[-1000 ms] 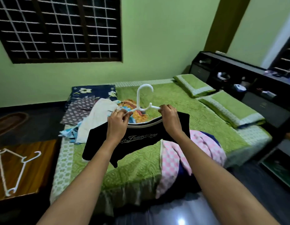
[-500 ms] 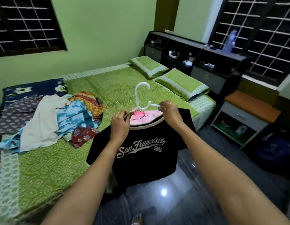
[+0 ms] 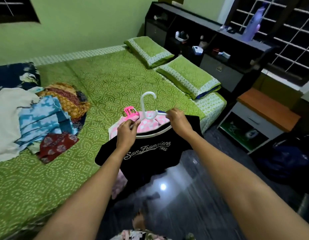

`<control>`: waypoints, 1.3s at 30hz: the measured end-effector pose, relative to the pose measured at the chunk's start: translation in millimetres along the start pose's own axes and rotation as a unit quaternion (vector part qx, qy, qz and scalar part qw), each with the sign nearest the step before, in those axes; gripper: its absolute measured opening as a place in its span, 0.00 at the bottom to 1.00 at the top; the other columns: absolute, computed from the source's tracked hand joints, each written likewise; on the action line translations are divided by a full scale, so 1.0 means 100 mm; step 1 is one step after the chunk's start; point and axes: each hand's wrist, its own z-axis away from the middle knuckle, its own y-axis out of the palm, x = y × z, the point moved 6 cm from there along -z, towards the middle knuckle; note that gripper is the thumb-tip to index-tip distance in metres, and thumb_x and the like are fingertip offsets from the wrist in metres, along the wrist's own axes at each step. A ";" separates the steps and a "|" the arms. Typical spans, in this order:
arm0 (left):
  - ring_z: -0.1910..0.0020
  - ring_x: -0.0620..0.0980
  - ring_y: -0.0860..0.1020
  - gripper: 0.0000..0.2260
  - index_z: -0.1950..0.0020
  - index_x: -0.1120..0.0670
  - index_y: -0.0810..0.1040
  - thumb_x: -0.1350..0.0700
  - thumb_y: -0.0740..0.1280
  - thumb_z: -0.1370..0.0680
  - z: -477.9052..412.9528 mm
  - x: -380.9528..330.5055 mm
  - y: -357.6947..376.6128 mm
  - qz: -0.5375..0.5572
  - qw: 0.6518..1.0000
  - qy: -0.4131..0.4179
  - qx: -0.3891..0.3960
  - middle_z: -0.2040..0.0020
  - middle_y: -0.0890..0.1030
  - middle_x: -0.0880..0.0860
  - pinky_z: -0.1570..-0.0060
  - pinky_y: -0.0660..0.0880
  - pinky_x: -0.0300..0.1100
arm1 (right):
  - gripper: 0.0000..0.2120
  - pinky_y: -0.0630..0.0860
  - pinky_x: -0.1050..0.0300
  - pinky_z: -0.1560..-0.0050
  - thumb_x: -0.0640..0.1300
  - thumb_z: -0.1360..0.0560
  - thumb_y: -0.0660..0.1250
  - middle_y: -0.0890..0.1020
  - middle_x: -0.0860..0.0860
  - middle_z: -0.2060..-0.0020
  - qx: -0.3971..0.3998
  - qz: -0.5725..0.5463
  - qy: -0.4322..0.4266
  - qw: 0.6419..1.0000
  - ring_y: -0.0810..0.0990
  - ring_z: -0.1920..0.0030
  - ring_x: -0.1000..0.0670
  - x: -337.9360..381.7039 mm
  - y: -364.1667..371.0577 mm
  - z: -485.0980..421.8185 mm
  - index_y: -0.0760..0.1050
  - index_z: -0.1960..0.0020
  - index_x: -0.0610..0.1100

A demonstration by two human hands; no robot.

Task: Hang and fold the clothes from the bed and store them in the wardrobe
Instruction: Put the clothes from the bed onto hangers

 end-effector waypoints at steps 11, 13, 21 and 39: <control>0.58 0.60 0.79 0.12 0.56 0.64 0.80 0.54 0.67 0.23 -0.95 0.34 0.62 -0.013 0.996 -0.093 0.006 0.61 0.81 0.64 0.61 0.65 0.45 | 0.13 0.65 0.49 0.51 0.41 0.22 0.57 0.77 0.47 0.48 0.076 0.163 -0.062 0.982 0.75 0.43 0.43 -0.57 0.49 -1.11 0.76 0.42 0.46; 0.54 0.58 0.80 0.12 0.52 0.64 0.81 0.55 0.66 0.23 -1.19 0.39 0.70 -0.023 0.994 -0.105 -0.010 0.56 0.82 0.64 0.58 0.68 0.46 | 0.13 0.65 0.48 0.51 0.40 0.23 0.58 0.78 0.46 0.49 0.070 0.157 -0.070 0.983 0.76 0.44 0.42 -0.64 0.61 -1.38 0.77 0.43 0.46; 0.60 0.61 0.79 0.14 0.57 0.65 0.80 0.54 0.67 0.23 -2.11 1.11 1.10 -0.085 0.973 -0.213 -0.035 0.60 0.81 0.67 0.62 0.69 0.48 | 0.11 0.66 0.49 0.46 0.41 0.22 0.56 0.77 0.46 0.49 0.190 0.107 -0.079 0.973 0.75 0.43 0.43 -1.01 1.49 -2.47 0.76 0.45 0.46; 0.34 0.48 0.67 0.23 0.29 0.59 0.64 0.47 0.48 0.17 -2.77 1.74 1.85 0.310 0.796 -0.506 -0.122 0.33 0.68 0.50 0.35 0.60 0.41 | 0.20 0.70 0.49 0.40 0.51 0.21 0.60 0.76 0.41 0.38 0.380 -0.419 0.373 0.735 0.73 0.43 0.48 -1.24 3.14 -3.11 0.71 0.38 0.37</control>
